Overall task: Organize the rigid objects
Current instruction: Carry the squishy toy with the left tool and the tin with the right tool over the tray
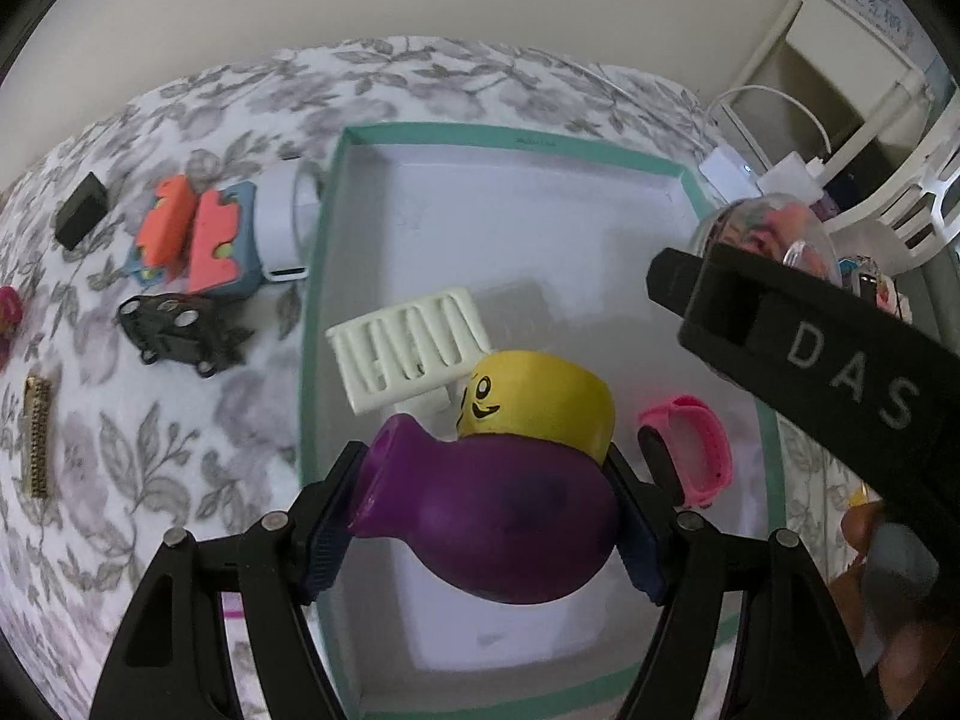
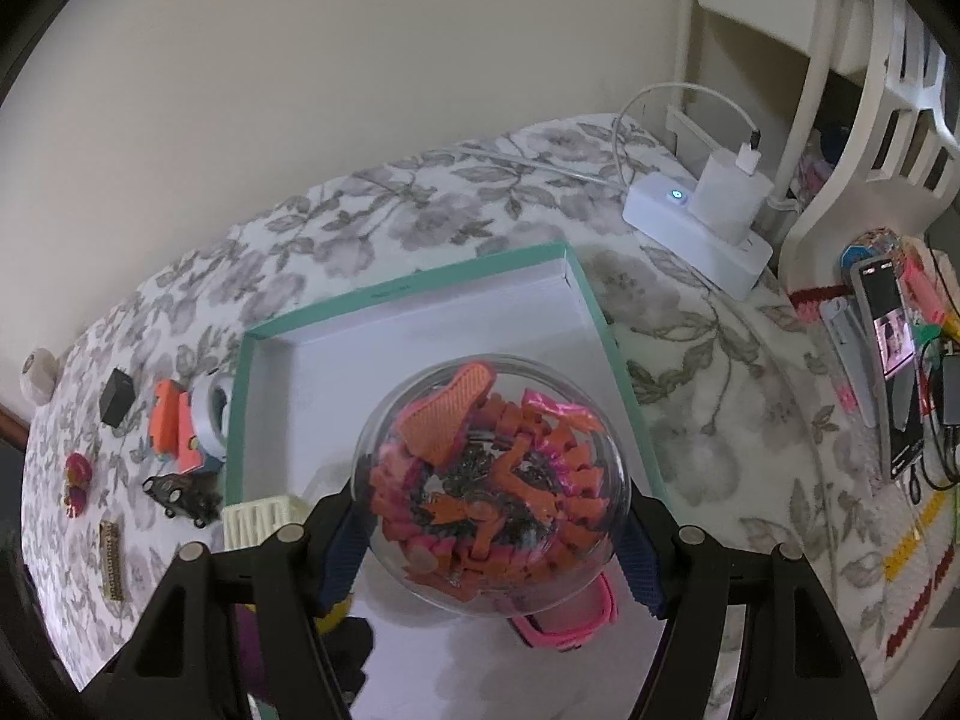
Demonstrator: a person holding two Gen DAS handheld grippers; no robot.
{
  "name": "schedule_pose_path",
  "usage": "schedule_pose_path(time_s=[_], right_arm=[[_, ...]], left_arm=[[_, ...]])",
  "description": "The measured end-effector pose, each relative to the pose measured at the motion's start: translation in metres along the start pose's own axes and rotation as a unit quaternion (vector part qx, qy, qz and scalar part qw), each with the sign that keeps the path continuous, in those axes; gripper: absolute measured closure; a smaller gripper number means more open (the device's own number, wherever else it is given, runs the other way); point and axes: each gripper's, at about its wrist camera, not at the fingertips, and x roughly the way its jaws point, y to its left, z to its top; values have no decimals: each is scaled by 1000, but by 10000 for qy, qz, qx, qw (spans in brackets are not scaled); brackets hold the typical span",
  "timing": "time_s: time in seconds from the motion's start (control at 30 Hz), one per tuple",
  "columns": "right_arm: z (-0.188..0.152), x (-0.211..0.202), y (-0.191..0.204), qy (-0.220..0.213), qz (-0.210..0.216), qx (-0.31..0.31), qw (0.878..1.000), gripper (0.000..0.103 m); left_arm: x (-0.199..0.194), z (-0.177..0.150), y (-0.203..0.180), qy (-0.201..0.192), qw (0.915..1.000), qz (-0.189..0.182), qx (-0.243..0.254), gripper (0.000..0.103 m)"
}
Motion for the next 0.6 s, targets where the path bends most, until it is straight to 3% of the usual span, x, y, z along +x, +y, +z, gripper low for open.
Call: schedule_pose_path(time_s=[0.6], right_arm=[[9, 43, -3, 115, -86, 57, 9999, 29]], left_arm=[[33, 31, 2, -236, 9997, -23, 76, 27]])
